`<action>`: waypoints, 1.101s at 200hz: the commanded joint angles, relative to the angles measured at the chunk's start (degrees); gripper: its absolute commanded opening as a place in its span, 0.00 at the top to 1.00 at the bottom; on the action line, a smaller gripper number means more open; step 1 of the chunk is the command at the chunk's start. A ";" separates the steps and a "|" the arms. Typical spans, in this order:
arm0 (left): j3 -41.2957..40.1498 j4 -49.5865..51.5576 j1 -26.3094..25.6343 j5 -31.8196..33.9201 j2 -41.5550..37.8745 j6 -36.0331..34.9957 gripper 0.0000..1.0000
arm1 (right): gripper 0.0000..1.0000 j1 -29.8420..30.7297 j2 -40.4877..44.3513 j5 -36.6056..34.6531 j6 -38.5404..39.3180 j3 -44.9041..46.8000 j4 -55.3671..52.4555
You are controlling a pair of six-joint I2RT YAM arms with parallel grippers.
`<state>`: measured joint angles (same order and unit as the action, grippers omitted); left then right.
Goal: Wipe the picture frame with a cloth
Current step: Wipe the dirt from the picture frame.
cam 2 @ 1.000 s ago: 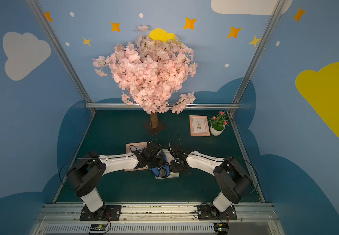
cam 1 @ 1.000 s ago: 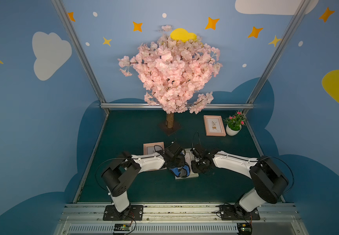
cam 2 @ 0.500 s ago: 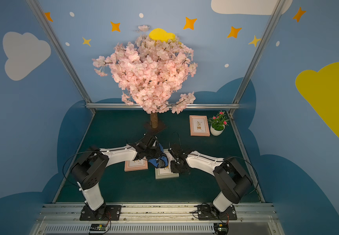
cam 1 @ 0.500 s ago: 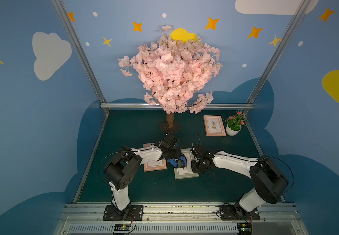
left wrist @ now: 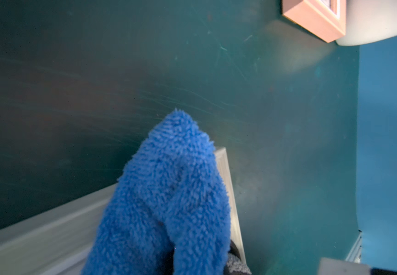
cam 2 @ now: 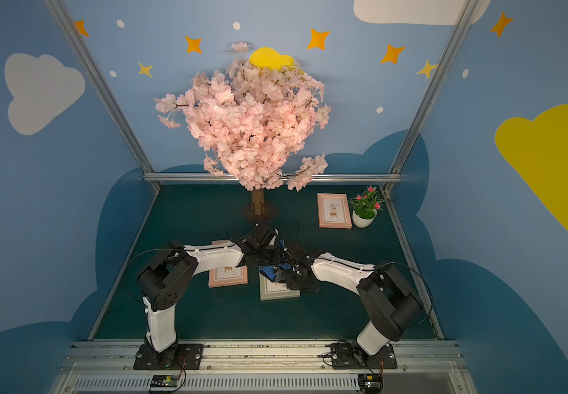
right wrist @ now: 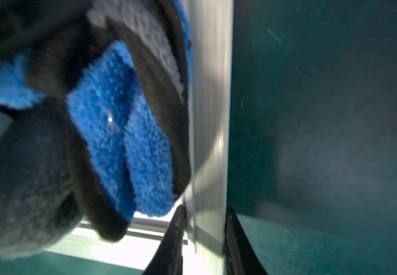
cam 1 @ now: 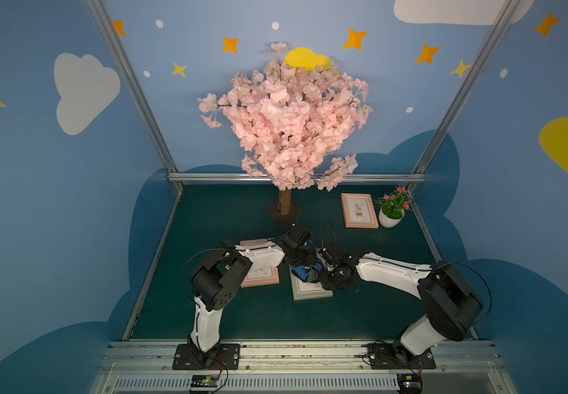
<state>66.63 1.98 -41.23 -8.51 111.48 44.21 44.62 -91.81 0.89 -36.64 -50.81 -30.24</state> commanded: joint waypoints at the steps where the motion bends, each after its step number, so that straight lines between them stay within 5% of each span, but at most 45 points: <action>1: -3.62 3.63 3.27 1.05 -2.05 -0.91 0.97 | 0.79 -0.02 -1.62 -1.06 -2.49 1.32 -0.80; 47: -10.63 4.03 4.18 2.40 -8.83 -2.98 0.97 | 0.79 -0.01 -2.54 -0.89 -2.05 1.32 -0.44; 117: 0.16 3.75 -1.48 -0.24 1.12 0.19 0.97 | 0.80 -0.06 -1.73 -1.39 -2.50 1.42 -1.23; 183: -18.30 4.33 -2.16 2.78 -16.28 1.73 0.97 | 0.80 -0.37 -2.62 -0.73 -2.31 1.24 -0.36; 220: -19.83 0.98 -9.46 2.57 -16.13 6.24 0.97 | 0.80 -0.38 -3.72 -0.36 -2.03 0.52 -0.34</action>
<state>47.11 3.27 -46.39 -5.50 93.06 47.09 44.56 -92.03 1.02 -36.67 -50.94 -30.26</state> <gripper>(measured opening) 0.148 0.242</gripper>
